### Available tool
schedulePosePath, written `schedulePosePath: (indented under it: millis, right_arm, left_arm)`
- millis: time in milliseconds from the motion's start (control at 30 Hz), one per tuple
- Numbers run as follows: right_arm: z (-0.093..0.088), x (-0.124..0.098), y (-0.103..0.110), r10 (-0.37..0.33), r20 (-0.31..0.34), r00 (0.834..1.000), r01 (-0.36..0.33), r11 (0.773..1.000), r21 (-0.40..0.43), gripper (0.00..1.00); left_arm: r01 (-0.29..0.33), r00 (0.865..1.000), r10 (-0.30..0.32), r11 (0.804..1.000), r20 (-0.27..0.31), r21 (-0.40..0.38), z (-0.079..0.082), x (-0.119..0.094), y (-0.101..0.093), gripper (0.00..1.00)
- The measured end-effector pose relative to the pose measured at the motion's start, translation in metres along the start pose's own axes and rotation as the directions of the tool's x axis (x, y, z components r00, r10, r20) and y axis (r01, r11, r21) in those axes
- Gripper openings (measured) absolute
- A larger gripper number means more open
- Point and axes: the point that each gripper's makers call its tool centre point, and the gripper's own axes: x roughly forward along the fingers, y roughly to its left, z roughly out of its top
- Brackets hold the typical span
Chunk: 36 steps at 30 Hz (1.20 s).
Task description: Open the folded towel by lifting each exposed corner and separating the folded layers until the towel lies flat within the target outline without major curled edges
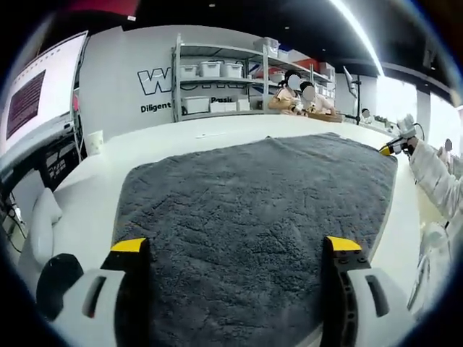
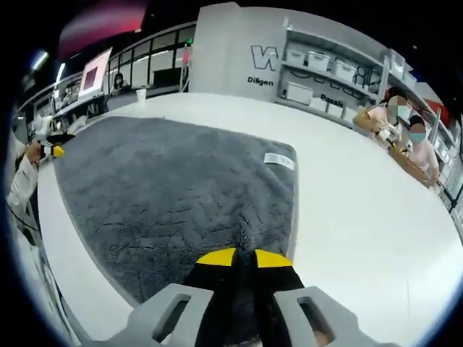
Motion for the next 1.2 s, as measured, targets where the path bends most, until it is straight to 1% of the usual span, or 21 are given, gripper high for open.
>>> schedulePosePath:
  millis: [200,333,400,500,567,667,733,800,833,867,900,967,1067,1133,1200]
  right_arm:
    - [0.0,-0.001,-0.001,-0.007,-0.006,1.0,0.007,1.0,-0.016,0.01]
    - [0.0,-0.001,-0.002,-0.003,-0.01,1.0,0.003,1.0,0.001,0.02]
    - [0.001,-0.001,0.0,0.013,-0.004,1.0,-0.013,1.0,0.015,0.04]
    - [0.002,-0.004,-0.001,0.016,0.001,1.0,-0.016,1.0,0.026,0.1]
    - [0.005,-0.007,-0.004,0.004,0.005,1.0,-0.004,0.999,0.033,0.14]
    - [0.013,-0.013,-0.007,-0.006,0.028,1.0,0.004,0.999,0.037,0.14]
    - [0.02,-0.016,-0.009,-0.014,0.045,0.999,0.012,0.999,0.037,0.15]
    - [0.026,-0.016,-0.011,-0.021,0.055,0.998,0.02,0.999,0.03,0.14]
    - [0.031,-0.015,-0.011,-0.023,0.062,0.998,0.021,1.0,0.021,0.14]
    - [0.034,-0.014,-0.012,-0.024,0.064,0.998,0.023,1.0,0.021,0.14]
    - [0.038,-0.012,-0.012,-0.026,0.069,0.997,0.024,1.0,0.018,0.15]
    - [0.044,-0.01,-0.012,-0.029,0.075,0.997,0.028,0.999,0.017,0.15]
    - [0.059,-0.007,-0.015,-0.046,0.099,0.994,0.045,0.999,0.013,0.16]
    - [0.07,-0.005,-0.019,-0.06,0.117,0.991,0.059,0.998,0.005,0.17]
    - [0.079,-0.002,-0.021,-0.067,0.13,0.989,0.068,0.998,-0.002,0.18]
  left_arm:
    - [0.004,1.0,-0.004,1.0,-0.006,0.001,0.0,-0.001,0.0,0.97]
    - [0.004,1.0,-0.004,1.0,-0.004,0.002,0.0,-0.001,0.0,0.97]
    - [0.004,1.0,-0.004,1.0,-0.006,0.004,0.0,-0.001,0.0,0.97]
    - [0.009,1.0,-0.009,1.0,-0.011,0.01,0.0,-0.001,-0.001,0.97]
    - [0.014,1.0,-0.014,1.0,-0.014,0.024,0.002,-0.001,0.0,0.98]
    - [0.007,1.0,-0.007,0.999,-0.013,0.043,0.007,-0.002,0.001,0.99]
    - [-0.003,1.0,0.003,0.999,0.007,0.047,0.015,-0.005,0.003,0.99]
    - [-0.003,0.999,0.002,0.999,0.043,0.034,0.026,-0.008,0.005,0.97]
    - [-0.002,0.997,0.002,1.0,0.076,0.006,0.035,-0.01,0.006,0.97]
    - [-0.015,0.995,0.016,1.0,0.101,-0.015,0.043,-0.011,0.01,0.97]
    - [-0.024,0.994,0.025,1.0,0.109,-0.018,0.047,-0.012,0.014,0.97]
    - [-0.041,0.993,0.041,0.999,0.111,-0.005,0.054,-0.013,0.019,0.97]
    - [-0.078,0.992,0.077,0.997,0.104,-0.001,0.064,-0.013,0.029,0.96]
    - [-0.095,0.99,0.094,0.995,0.103,0.005,0.069,-0.014,0.034,0.92]
    - [-0.107,0.987,0.105,0.994,0.118,0.005,0.078,-0.013,0.039,0.88]
